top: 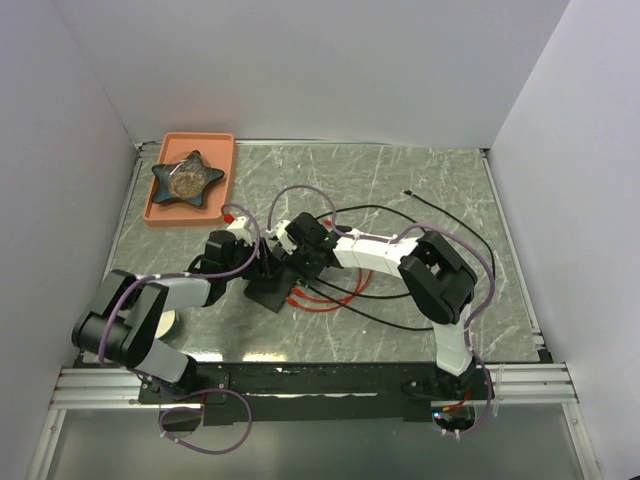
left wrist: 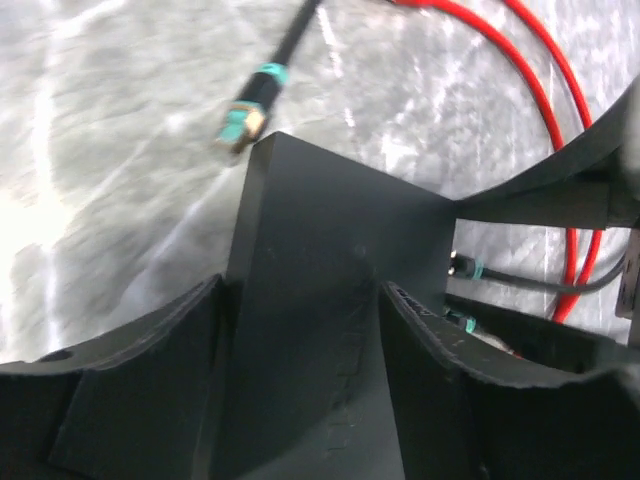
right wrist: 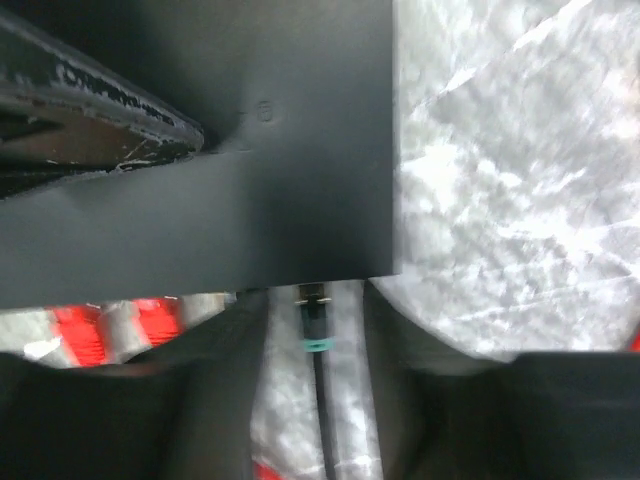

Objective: Insert the plug into the switch port

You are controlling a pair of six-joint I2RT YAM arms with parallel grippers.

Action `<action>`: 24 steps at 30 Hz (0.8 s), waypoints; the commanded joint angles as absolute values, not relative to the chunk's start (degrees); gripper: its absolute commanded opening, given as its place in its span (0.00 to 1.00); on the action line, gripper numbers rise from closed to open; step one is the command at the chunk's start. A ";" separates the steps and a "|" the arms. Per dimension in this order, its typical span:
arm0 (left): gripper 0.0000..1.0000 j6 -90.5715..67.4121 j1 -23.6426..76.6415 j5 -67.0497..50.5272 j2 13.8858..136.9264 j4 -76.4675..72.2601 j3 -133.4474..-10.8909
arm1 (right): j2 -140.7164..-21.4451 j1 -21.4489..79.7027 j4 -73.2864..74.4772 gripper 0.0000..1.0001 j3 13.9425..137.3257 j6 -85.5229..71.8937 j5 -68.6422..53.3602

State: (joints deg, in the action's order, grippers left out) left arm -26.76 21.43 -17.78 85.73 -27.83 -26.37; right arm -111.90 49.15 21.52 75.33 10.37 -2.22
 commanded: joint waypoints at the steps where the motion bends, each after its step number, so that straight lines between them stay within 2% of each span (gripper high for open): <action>1: 0.68 -33.22 21.89 -18.65 78.41 -26.55 -25.93 | -111.18 50.98 8.25 0.61 77.34 7.74 -2.03; 5: 0.77 -35.68 21.80 -7.05 71.73 -21.10 -24.61 | -110.83 50.98 9.84 0.77 77.87 6.95 2.10; 7: 0.82 -38.05 21.71 -1.18 67.34 -18.04 -24.08 | -110.22 50.98 9.93 0.82 77.70 6.77 4.04; 14: 0.93 -41.13 21.36 6.67 54.86 -11.26 -22.24 | -107.06 50.98 10.20 0.99 76.73 5.54 6.15; 21: 0.99 -41.57 21.36 11.24 38.44 -6.34 -19.95 | -96.79 50.98 9.05 0.99 72.61 2.99 5.89; 24: 0.96 -41.05 21.27 12.56 32.28 -3.36 -19.60 | -91.70 51.06 8.88 0.99 70.41 1.76 5.27</action>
State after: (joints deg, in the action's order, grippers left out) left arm -40.38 21.30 8.47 39.18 -7.68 -20.18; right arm -100.77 50.50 12.58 72.47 4.32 5.04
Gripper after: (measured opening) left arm 0.973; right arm 0.993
